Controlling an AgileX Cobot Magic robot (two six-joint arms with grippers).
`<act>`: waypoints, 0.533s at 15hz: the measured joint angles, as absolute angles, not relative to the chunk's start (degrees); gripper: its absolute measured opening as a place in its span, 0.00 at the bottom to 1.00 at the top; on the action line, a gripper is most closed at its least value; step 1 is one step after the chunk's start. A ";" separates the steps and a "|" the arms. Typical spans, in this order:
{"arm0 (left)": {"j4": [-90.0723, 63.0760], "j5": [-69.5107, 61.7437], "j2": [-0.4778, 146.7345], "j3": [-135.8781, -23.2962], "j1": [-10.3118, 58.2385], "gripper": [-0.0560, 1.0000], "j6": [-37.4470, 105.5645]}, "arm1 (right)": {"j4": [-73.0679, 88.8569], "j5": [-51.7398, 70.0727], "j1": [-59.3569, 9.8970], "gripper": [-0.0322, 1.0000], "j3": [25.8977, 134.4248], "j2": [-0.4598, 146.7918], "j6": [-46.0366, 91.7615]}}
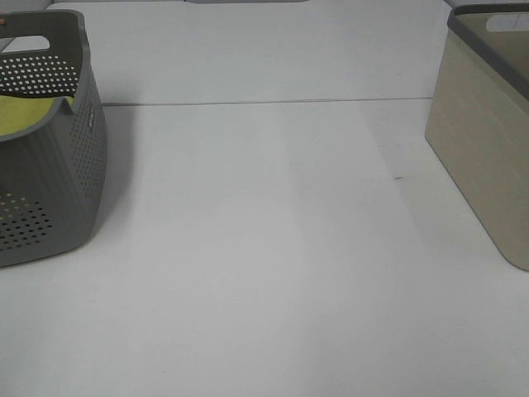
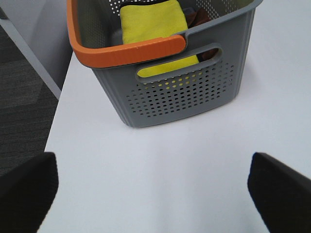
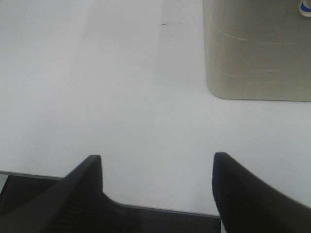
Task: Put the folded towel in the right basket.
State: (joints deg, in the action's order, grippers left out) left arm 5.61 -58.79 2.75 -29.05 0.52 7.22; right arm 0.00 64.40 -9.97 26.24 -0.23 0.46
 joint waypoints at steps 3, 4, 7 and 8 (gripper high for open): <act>5.61 -58.79 2.75 -29.05 0.52 0.99 7.22 | 0.00 64.00 -9.97 0.66 26.18 -0.23 0.40; 5.61 -58.79 2.75 -29.05 0.52 0.99 7.22 | 0.00 64.00 -9.97 0.66 26.18 -0.23 0.40; 5.61 -58.79 2.75 -29.05 0.52 0.99 7.22 | 0.00 64.00 -9.97 0.66 26.18 -0.23 0.40; 5.61 -58.79 2.75 -29.05 0.52 0.99 7.22 | 0.00 64.00 -9.97 0.66 26.18 -0.23 0.40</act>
State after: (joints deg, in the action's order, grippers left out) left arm 5.61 -58.79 2.75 -29.05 0.52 7.22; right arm 0.00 64.00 -9.97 26.18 -0.23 0.40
